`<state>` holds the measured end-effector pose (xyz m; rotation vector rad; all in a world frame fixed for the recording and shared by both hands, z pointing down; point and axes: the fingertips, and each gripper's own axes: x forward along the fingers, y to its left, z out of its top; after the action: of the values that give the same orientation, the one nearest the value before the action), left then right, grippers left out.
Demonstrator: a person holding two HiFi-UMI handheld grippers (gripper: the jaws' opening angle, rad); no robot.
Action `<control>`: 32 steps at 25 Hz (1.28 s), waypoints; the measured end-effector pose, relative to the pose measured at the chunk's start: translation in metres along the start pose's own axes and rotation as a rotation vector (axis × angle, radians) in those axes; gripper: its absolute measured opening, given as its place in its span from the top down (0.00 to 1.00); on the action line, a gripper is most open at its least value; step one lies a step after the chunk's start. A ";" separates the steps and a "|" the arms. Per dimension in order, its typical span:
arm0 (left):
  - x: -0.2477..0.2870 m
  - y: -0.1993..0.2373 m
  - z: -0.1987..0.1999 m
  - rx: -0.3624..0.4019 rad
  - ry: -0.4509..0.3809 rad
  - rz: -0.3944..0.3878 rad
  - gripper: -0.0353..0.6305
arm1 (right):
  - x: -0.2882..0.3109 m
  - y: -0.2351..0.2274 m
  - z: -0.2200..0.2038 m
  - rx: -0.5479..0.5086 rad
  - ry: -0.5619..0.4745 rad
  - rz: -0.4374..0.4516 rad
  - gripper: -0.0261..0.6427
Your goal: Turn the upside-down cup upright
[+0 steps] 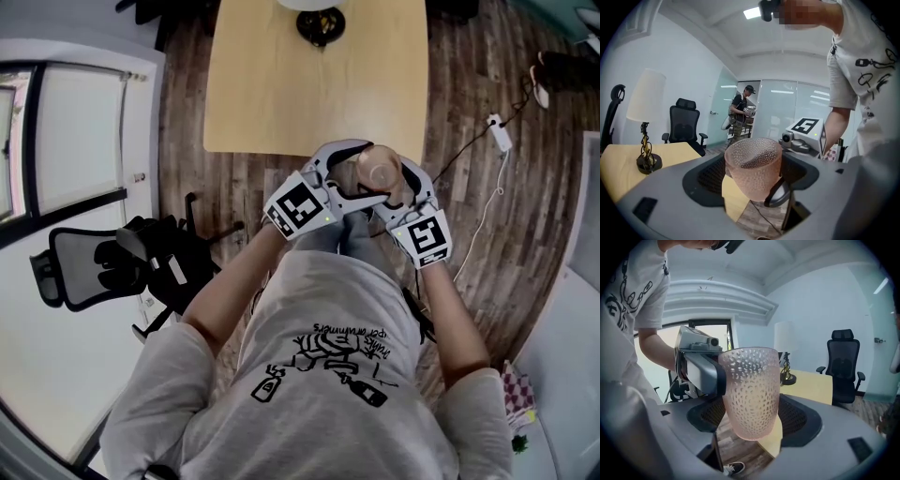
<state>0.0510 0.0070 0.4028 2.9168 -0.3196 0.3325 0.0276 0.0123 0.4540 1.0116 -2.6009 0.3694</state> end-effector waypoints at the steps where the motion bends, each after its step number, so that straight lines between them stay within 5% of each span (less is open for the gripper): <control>1: 0.002 0.002 -0.005 0.012 0.012 0.007 0.39 | 0.004 -0.001 -0.004 -0.011 0.016 -0.002 0.44; 10: 0.021 0.024 -0.046 0.101 0.050 0.061 0.39 | 0.032 -0.021 -0.042 -0.080 0.111 -0.046 0.44; 32: 0.052 0.067 -0.122 0.165 0.204 0.112 0.39 | 0.082 -0.060 -0.112 -0.146 0.172 -0.087 0.44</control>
<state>0.0602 -0.0417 0.5426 2.9955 -0.4433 0.6990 0.0345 -0.0411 0.5951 0.9924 -2.3839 0.2299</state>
